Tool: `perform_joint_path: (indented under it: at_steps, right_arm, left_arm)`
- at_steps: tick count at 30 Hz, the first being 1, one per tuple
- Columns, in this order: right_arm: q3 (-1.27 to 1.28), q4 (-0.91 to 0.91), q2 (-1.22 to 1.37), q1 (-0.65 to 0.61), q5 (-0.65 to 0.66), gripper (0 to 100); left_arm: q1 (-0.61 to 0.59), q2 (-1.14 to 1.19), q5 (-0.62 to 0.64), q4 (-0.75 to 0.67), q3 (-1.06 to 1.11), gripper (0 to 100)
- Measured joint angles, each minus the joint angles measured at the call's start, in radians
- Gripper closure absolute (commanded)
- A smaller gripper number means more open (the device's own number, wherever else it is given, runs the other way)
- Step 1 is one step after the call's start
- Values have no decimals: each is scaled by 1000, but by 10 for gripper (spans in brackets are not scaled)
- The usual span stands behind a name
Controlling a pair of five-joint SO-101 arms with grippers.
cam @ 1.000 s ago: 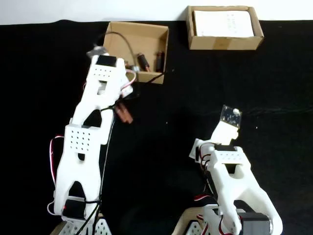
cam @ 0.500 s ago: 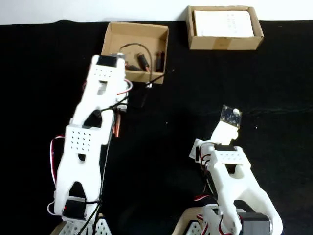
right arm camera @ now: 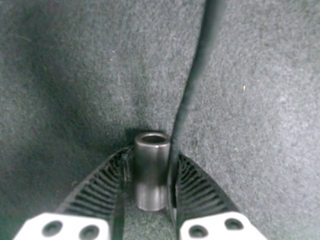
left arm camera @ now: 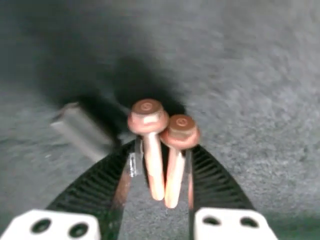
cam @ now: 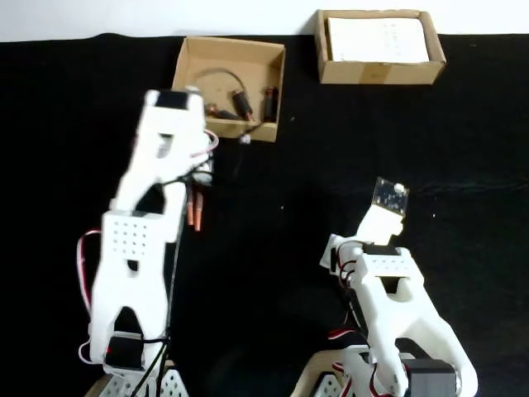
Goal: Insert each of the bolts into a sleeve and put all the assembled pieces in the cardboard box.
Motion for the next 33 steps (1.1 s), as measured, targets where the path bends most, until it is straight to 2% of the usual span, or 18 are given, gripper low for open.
perform_joint_path:
  at_steps: [4, 14, 20, 26, 33]
  right_arm:
    - [0, 0, 0, 0, 0, 992]
    - [0, 0, 0, 0, 0, 992]
    - [0, 0, 0, 0, 0, 992]
    - [0, 0, 0, 0, 0, 992]
    - [9, -2, -9, 3, 0, 992]
  left_arm:
    - [-51, -46, 48, 0, 0, 850]
    - [-54, -54, 69, 0, 89, 850]
    - [-58, -80, 204, -6, 181, 850]
    - [-52, -104, 290, -112, 229, 850]
    - [-54, -106, 299, -245, 325, 853]
